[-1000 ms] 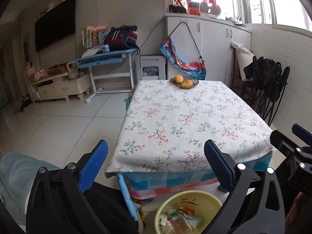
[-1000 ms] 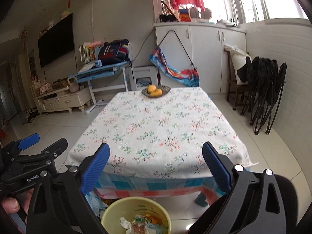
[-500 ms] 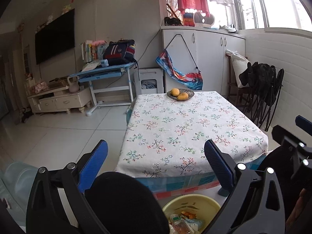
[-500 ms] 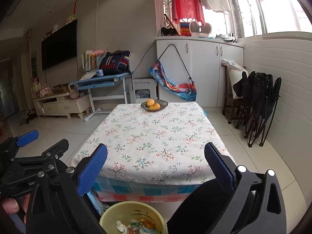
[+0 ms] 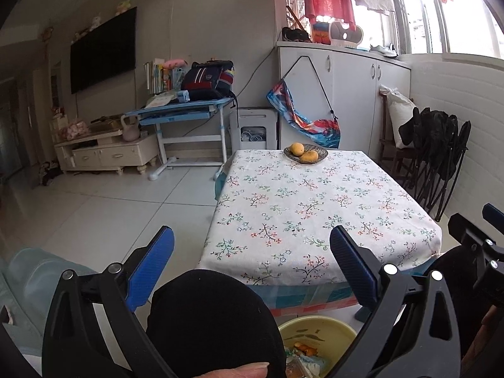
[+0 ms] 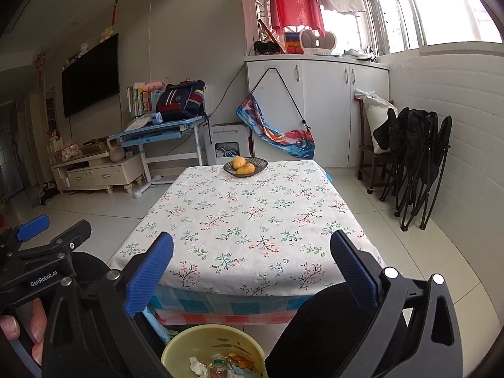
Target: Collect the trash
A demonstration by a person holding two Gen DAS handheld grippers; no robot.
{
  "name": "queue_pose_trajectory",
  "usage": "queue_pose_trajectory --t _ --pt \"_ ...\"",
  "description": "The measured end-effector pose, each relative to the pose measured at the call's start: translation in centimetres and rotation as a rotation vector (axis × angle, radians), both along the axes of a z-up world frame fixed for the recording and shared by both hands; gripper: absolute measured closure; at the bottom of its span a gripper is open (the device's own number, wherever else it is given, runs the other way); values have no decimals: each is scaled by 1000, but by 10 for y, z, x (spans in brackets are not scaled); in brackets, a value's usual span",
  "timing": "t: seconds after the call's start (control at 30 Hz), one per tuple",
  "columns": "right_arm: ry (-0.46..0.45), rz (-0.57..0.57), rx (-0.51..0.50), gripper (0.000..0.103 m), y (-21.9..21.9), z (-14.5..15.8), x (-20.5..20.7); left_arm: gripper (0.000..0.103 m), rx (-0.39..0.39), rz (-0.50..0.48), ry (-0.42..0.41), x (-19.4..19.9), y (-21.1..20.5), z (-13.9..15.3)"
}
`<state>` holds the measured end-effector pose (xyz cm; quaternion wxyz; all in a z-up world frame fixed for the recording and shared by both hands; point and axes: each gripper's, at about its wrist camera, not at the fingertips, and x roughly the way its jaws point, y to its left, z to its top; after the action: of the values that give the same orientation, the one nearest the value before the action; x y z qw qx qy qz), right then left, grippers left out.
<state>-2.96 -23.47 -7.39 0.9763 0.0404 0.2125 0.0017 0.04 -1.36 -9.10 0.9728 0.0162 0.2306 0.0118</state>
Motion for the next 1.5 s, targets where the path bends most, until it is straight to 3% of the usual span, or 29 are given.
queue_pose_trajectory --t 1.5 --pt "23 -2 -20 8 3 -2 2 7 26 5 -2 5 -3 -2"
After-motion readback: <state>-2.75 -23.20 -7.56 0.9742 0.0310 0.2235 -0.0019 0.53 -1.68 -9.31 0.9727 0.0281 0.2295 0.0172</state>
